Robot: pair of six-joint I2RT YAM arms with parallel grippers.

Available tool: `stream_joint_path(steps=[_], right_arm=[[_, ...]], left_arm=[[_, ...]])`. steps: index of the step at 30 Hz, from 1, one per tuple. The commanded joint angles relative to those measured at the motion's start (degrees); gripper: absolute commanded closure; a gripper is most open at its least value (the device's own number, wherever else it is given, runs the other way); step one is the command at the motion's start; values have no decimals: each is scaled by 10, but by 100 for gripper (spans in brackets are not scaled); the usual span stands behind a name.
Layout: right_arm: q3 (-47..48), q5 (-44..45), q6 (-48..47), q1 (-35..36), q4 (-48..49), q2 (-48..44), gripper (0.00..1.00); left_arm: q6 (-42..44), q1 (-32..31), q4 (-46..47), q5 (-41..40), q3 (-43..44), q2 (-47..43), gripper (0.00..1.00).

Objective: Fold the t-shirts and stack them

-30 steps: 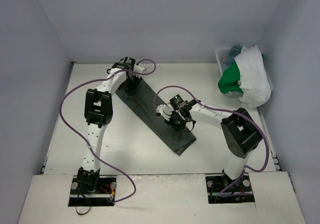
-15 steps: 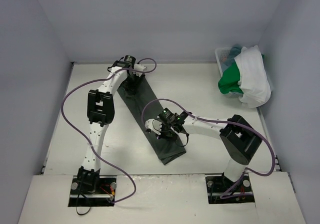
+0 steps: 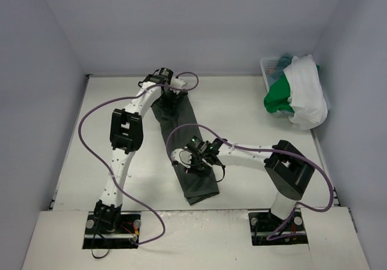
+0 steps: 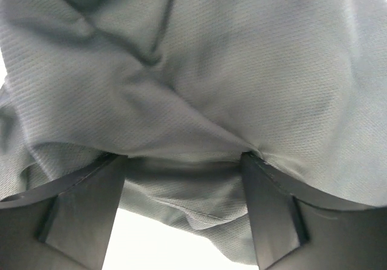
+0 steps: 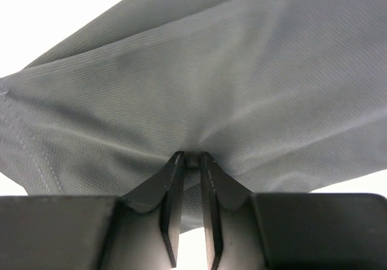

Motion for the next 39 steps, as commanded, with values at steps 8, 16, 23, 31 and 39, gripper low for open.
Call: stream_joint_path(steps=[8, 16, 23, 31, 39], right_arm=[[49, 49, 24, -79, -43, -59, 75], [64, 43, 26, -89, -74, -104, 73], [33, 76, -15, -62, -91, -168, 72], [-88, 128, -116, -12, -80, -290, 49], [-135, 120, -166, 19, -96, -321, 35]], left_arm=[[-18, 7, -21, -95, 90, -67, 25], [-13, 15, -24, -113, 93, -126, 17], [0, 21, -67, -97, 56, -223, 17], [-1, 55, -39, -10, -159, -495, 17], [58, 57, 15, -24, -431, -726, 17]])
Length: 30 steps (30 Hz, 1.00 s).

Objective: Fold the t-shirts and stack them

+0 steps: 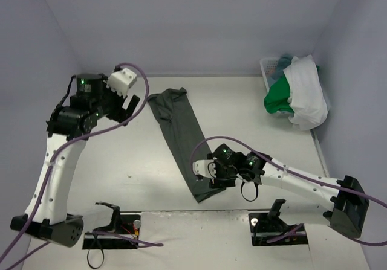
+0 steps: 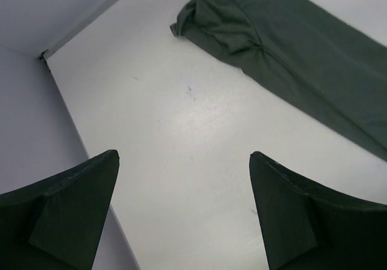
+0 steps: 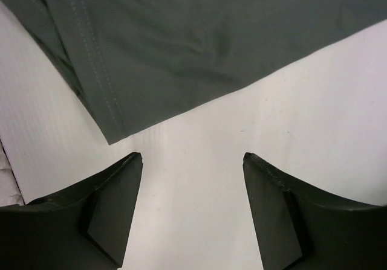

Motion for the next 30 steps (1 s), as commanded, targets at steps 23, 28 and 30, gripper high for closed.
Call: stream_joint_path(steps=[23, 28, 30], right_arm=[[-24, 10, -10, 170, 59, 141, 33], [-27, 11, -7, 174, 80, 161, 36], [-27, 8, -6, 174, 86, 166, 39]], left_arm=[[2, 24, 77, 16, -233, -97, 17], [-1, 24, 83, 21, -240, -100, 17], [-1, 24, 84, 22, -241, -100, 17]])
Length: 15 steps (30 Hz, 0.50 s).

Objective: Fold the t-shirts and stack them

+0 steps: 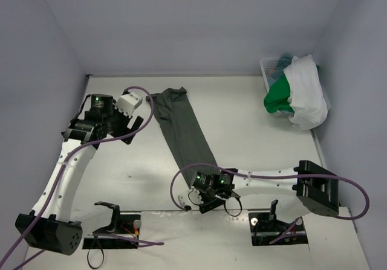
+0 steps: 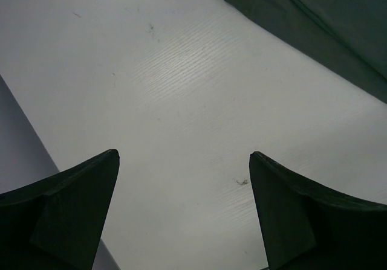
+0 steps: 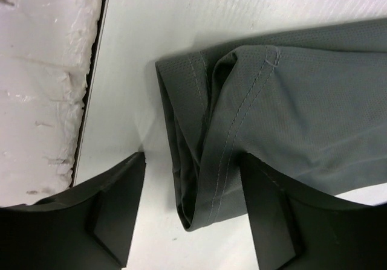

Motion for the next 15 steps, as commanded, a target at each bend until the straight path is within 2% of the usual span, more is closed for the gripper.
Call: stream_joint_path(steps=[1, 15], right_arm=[[2, 8, 9, 4, 21, 14, 41], [-7, -17, 16, 3, 55, 59, 57]], left_arm=[[-8, 5, 29, 13, 13, -11, 18], [-20, 5, 38, 36, 19, 22, 17]])
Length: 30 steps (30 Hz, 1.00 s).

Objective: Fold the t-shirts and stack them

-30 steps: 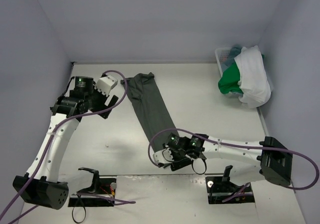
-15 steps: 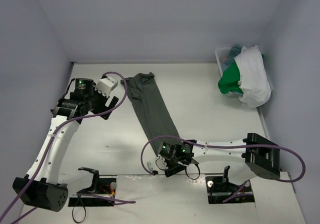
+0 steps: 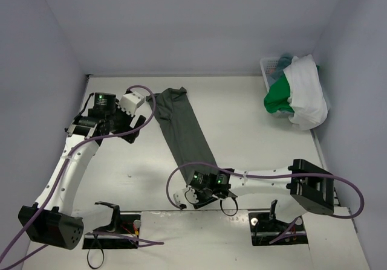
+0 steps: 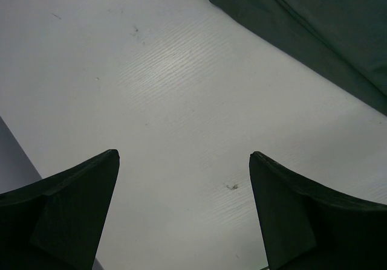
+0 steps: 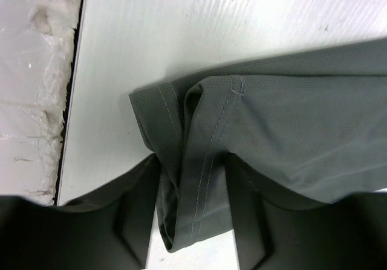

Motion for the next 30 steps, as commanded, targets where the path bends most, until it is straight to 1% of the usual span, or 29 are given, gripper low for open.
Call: stream_joint_path(steps=[1, 6, 7, 8, 9, 11, 13, 15, 22, 27, 30], right_arm=[[-11, -25, 10, 3, -2, 33, 60], [-10, -33, 12, 3, -6, 41, 72], [-10, -36, 13, 3, -8, 43, 78], [-8, -38, 12, 2, -11, 49, 81], [-6, -40, 14, 3, -15, 51, 89], [-2, -45, 17, 4, -19, 47, 93], [-1, -47, 18, 3, -28, 35, 100], [6, -54, 14, 4, -38, 8, 100], [55, -99, 5, 4, -128, -91, 100], [65, -91, 5, 23, -148, -145, 100], [65, -103, -11, 23, -150, -158, 100]], left_arm=[[-8, 5, 30, 15, 20, 1, 17], [-8, 5, 30, 17, 17, 2, 17], [-10, 5, 32, 18, 15, 0, 17], [-10, 5, 32, 19, 14, 0, 17], [-10, 5, 33, 21, 11, -1, 17], [-11, 5, 32, 23, 10, -2, 17], [-10, 5, 32, 20, 11, -2, 17], [-9, 5, 30, 19, 14, -3, 17], [-8, 5, 24, 18, 15, -6, 17], [-10, 5, 23, 20, 12, -14, 18], [-10, 5, 18, 19, 11, -19, 17]])
